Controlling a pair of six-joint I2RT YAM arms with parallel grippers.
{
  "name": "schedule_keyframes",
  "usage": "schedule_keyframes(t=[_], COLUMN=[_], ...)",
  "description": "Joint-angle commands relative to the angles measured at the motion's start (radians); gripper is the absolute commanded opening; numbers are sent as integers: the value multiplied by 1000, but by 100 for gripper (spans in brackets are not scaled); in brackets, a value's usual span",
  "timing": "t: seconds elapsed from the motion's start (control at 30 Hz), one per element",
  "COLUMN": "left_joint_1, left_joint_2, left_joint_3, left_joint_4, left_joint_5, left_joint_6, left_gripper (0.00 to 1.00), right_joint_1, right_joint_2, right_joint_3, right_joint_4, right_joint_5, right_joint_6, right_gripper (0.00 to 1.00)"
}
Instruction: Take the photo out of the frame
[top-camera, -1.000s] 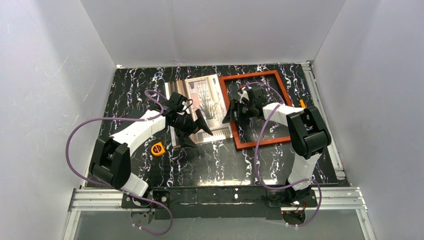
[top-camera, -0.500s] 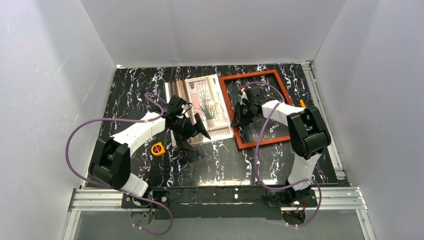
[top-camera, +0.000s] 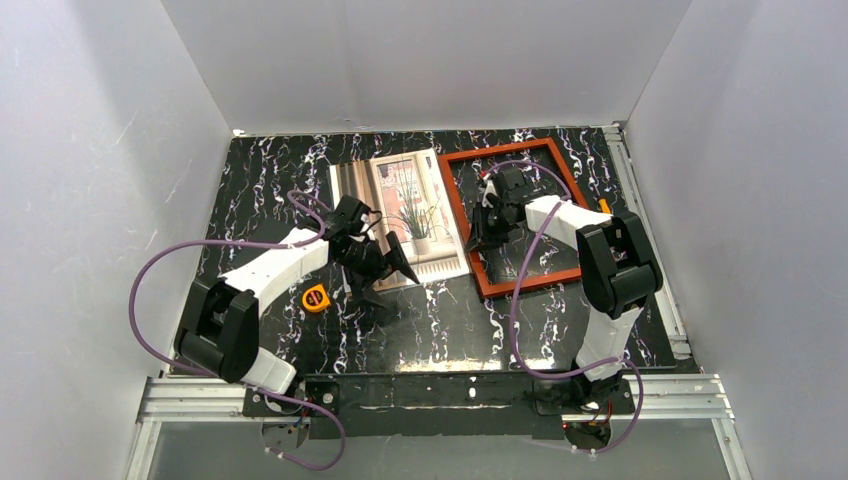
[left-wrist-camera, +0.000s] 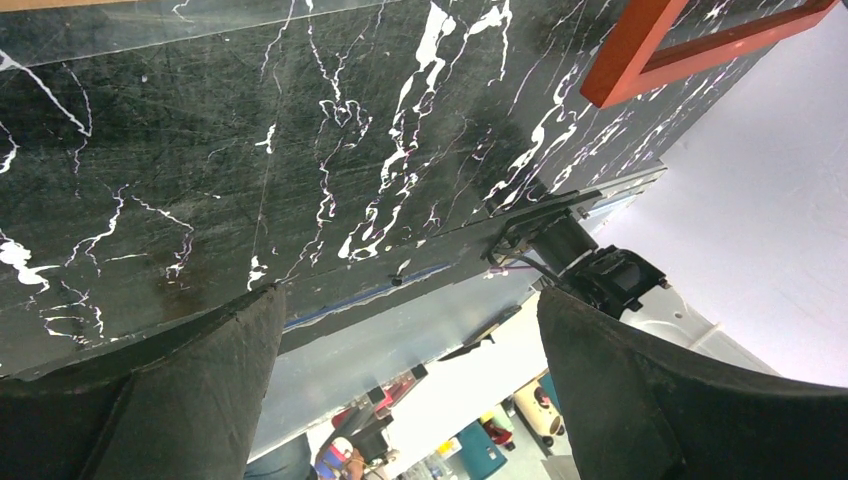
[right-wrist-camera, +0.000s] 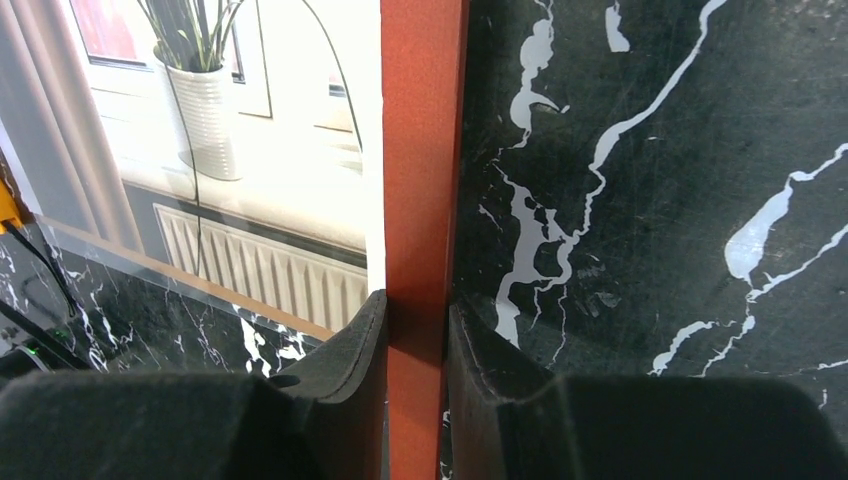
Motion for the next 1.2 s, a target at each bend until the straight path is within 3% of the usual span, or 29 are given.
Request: schedule_keyframes(t=[0.0, 0.37, 0.53, 0.63, 0.77, 1.0, 1.17], left_joint_1=[6, 13, 18, 44, 121, 209, 210], left_joint_2=[-52, -70, -61, -42, 10, 181, 259], left_joint_3=[-31, -30, -27, 0, 61, 171, 228], left_joint_4=[-89, -109, -111, -160, -215, -225, -218], left_joint_5=[28, 31, 33, 25, 20, 38, 32], left_joint_6=[3, 16, 28, 77, 170, 221, 240], left_gripper=[98, 98, 98, 98, 98, 98, 98], right_joint_1=[-19, -32, -30, -19, 43, 111, 161], right_joint_2=[-14, 42, 29, -7, -101, -293, -423], right_joint_3=[46, 68, 77, 113, 113, -90, -302], right_joint_4=[7, 8, -31, -136, -213, -78, 146], right_joint_5=[25, 13, 53, 167, 293, 173, 107], right_joint_6=[-30, -44, -52, -46, -19, 248, 477], right_gripper=[21, 23, 41, 53, 62, 61, 60])
